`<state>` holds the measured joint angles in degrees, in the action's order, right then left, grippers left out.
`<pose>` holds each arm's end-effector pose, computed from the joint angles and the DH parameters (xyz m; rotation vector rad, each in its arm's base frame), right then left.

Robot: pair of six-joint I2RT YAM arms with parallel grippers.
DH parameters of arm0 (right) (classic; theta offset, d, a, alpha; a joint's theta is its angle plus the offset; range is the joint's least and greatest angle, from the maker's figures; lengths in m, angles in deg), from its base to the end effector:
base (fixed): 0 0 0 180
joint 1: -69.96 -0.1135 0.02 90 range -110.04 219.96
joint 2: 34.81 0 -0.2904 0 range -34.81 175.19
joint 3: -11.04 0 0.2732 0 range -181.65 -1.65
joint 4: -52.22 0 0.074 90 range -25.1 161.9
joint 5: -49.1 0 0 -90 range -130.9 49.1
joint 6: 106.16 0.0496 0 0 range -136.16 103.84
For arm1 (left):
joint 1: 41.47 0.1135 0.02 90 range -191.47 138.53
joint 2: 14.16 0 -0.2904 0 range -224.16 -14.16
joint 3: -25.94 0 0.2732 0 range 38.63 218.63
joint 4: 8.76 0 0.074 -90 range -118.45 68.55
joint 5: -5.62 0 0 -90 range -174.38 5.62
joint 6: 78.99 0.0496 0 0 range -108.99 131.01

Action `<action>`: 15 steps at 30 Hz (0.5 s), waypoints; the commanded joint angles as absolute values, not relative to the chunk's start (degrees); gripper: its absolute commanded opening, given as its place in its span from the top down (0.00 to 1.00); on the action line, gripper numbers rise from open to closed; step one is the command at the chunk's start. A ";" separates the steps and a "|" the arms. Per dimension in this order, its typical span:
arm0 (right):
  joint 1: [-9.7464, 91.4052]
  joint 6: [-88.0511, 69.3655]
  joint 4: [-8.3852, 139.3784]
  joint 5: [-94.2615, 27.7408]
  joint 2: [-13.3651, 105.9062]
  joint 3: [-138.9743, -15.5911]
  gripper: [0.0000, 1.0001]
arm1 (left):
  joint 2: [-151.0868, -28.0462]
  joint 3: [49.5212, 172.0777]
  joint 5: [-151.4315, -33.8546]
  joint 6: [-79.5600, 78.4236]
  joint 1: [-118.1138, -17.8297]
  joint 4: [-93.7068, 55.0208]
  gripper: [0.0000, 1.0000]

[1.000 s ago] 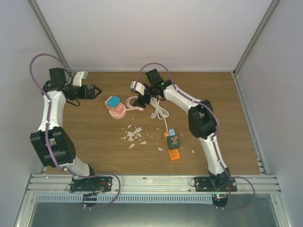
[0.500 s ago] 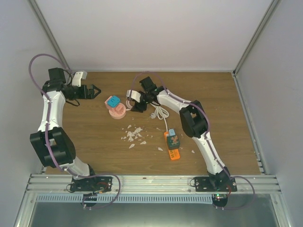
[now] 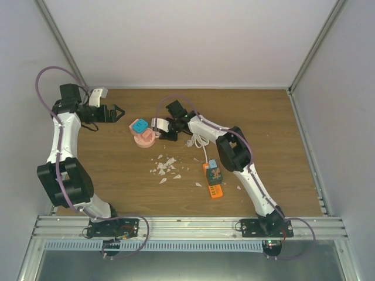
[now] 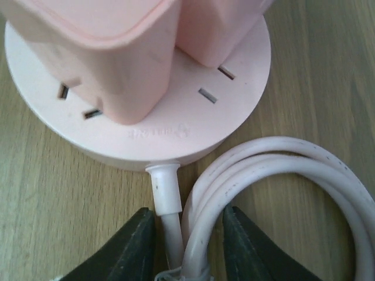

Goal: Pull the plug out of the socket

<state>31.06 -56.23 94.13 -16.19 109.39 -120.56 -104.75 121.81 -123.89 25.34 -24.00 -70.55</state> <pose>0.4471 0.3874 0.1268 -1.7042 1.7962 0.5329 0.3500 0.0771 0.3354 0.1882 2.3411 -0.6141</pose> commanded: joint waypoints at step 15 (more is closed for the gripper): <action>29.40 -61.67 96.64 -14.14 99.34 -104.20 1.00 | -101.61 122.02 -126.47 34.73 -23.59 -74.86 0.01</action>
<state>30.21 -58.94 92.80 -15.25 103.23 -110.51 -104.31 122.72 -124.78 29.99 -24.00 -73.61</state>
